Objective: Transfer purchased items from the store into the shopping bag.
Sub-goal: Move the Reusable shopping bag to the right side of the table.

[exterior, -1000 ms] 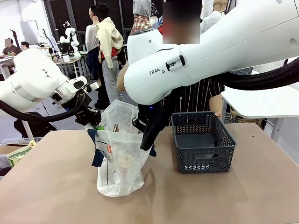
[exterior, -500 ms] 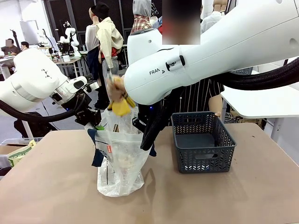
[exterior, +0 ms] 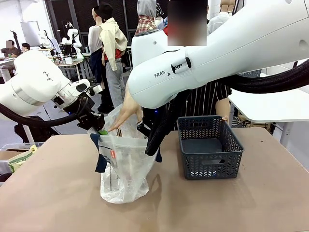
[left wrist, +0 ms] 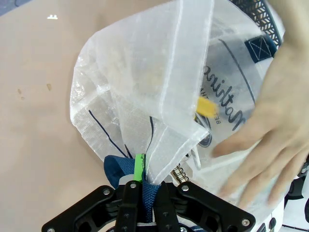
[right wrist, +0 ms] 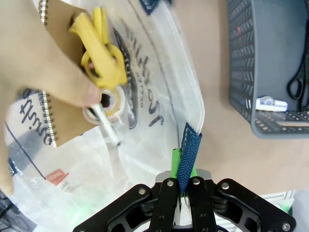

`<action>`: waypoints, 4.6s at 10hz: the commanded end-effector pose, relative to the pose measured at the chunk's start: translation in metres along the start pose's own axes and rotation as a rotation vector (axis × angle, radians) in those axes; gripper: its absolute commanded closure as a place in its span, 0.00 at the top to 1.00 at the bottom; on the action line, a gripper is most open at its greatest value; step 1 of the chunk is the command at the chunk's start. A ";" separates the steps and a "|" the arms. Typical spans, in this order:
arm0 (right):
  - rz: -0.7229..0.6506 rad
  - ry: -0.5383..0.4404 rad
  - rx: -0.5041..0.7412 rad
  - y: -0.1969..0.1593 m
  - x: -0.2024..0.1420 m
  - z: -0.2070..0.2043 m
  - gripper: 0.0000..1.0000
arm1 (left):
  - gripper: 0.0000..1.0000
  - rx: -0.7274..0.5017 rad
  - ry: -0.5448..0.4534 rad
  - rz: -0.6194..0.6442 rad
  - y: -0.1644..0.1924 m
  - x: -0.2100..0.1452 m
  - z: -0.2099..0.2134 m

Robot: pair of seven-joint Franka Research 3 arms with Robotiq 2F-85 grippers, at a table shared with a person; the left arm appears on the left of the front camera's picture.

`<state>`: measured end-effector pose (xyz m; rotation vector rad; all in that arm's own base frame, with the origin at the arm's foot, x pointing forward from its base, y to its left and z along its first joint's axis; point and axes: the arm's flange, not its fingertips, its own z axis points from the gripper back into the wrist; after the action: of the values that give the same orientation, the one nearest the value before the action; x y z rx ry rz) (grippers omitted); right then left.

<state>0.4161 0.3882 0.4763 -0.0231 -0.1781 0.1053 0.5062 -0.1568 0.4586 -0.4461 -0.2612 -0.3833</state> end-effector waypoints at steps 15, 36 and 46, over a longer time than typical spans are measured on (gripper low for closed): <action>0.001 -0.001 0.000 0.000 -0.002 -0.001 0.00 | 0.00 -0.002 -0.004 0.003 0.000 -0.002 0.001; 0.001 -0.001 0.000 0.000 -0.002 -0.001 0.00 | 0.00 -0.002 -0.004 0.003 0.000 -0.002 0.001; 0.001 -0.001 0.000 0.000 -0.002 -0.001 0.00 | 0.00 -0.002 -0.004 0.003 0.000 -0.002 0.001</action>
<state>0.4160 0.3882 0.4764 -0.0230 -0.1783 0.1052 0.5062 -0.1569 0.4586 -0.4461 -0.2611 -0.3835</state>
